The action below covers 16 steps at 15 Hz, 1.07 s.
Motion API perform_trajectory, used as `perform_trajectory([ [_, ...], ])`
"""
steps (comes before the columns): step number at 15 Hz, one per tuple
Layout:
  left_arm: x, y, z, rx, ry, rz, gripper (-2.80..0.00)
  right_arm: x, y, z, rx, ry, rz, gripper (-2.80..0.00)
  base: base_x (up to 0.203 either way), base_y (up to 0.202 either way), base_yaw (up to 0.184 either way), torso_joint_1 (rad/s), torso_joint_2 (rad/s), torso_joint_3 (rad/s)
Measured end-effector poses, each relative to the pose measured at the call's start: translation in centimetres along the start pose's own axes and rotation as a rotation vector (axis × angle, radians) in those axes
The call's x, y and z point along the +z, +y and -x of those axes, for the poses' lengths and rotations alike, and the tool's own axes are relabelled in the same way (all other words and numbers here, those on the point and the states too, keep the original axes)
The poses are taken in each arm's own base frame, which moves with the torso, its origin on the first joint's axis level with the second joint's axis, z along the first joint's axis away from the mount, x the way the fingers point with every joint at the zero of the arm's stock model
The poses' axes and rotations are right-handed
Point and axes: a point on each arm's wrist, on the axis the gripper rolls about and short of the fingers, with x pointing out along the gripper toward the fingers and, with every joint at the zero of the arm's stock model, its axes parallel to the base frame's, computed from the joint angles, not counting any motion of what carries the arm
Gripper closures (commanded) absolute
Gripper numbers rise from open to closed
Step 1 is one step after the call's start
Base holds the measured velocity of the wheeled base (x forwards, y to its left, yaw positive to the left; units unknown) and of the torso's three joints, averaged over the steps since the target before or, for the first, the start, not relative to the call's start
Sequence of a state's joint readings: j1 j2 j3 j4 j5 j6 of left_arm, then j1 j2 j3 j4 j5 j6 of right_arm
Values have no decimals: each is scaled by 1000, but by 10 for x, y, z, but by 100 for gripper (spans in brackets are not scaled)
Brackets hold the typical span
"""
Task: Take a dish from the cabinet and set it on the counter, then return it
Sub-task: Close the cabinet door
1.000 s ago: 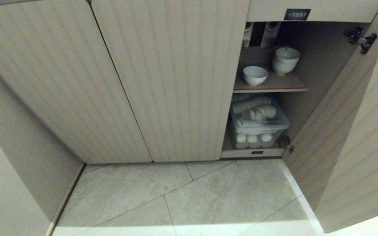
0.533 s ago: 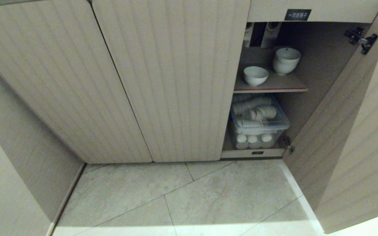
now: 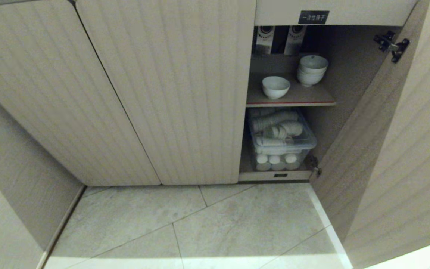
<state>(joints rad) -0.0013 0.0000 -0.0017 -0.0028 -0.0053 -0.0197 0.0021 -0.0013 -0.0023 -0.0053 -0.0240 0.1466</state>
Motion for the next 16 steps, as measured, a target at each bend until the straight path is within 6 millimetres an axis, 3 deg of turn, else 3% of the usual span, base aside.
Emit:
perform_trajectory([
  [11, 0, 0, 0, 0, 0, 0, 0, 0, 0, 0, 0, 0, 0, 0, 0, -193, 1, 2, 2, 3],
  [16, 0, 0, 0, 1, 0, 1, 0, 0, 0, 0, 0, -1, 0, 0, 0, -37, 0, 1, 1, 0],
])
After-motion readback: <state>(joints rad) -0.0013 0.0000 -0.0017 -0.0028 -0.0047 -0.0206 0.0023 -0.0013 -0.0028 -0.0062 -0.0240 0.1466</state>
